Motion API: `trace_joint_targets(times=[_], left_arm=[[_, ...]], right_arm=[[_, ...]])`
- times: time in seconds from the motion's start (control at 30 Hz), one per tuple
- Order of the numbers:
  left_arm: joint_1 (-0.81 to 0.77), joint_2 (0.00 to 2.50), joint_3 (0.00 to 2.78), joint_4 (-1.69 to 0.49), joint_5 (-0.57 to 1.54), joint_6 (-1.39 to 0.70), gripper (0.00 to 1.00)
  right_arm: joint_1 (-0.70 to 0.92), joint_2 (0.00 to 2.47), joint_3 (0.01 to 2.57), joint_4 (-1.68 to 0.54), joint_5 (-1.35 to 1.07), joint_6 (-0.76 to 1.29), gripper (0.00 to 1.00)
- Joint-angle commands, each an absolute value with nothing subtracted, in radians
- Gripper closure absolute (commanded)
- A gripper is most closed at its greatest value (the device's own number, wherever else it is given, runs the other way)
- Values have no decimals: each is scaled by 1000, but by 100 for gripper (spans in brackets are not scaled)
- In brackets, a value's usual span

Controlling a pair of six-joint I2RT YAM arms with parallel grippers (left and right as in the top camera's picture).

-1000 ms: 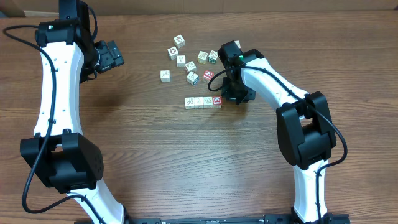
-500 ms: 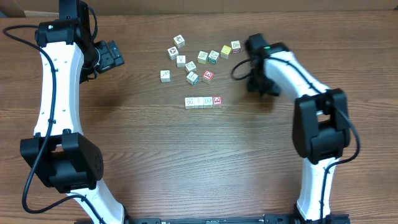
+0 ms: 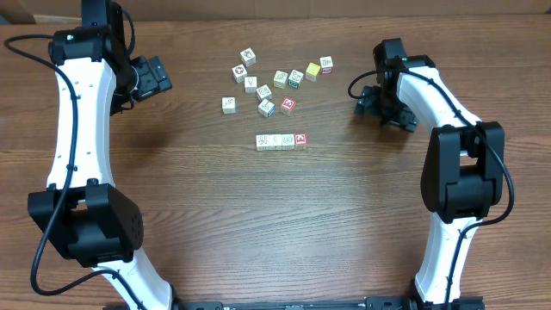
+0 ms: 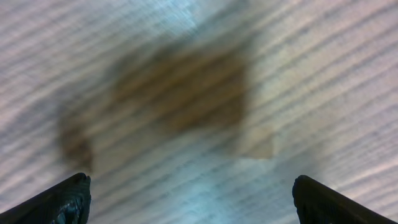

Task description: Form a horizontal line

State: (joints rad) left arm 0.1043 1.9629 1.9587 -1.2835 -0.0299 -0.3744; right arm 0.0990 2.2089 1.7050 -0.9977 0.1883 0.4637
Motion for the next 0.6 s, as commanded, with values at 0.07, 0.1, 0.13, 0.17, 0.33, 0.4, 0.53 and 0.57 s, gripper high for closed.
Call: trace_joint_targets(times=[0.07,0.1,0.13,0.17,0.33,0.4,0.53,0.57], left_arm=[[91,1958,1965,-1282,-26,-381,0],[91,1958,1965,-1282,-26,-382,0],[91,1958,1965,-1282,-26,-382,0],[91,1958,1965,-1282,-26,-382,0],[91,1958,1965,-1282,-26,-382,0],[91,1958,1965,-1282,-26,-381,0],[91,1958,1965,-1282,-26,-381,0],[91,1958,1965,-1282,-26,-382,0]], right_arm=[[99,2173,1701,-945,178,464,0],[99,2173,1701,-936,178,464,0],[99,2173,1701,-925,178,464,0],[99,2173,1701,-917,178,464,0],[99,2173,1701,-901,178,464,0],[99,2173,1701,-900,178,464,0],[99,2173,1701,-900,178,464,0],[99,2173,1701,-900,178,464,0]])
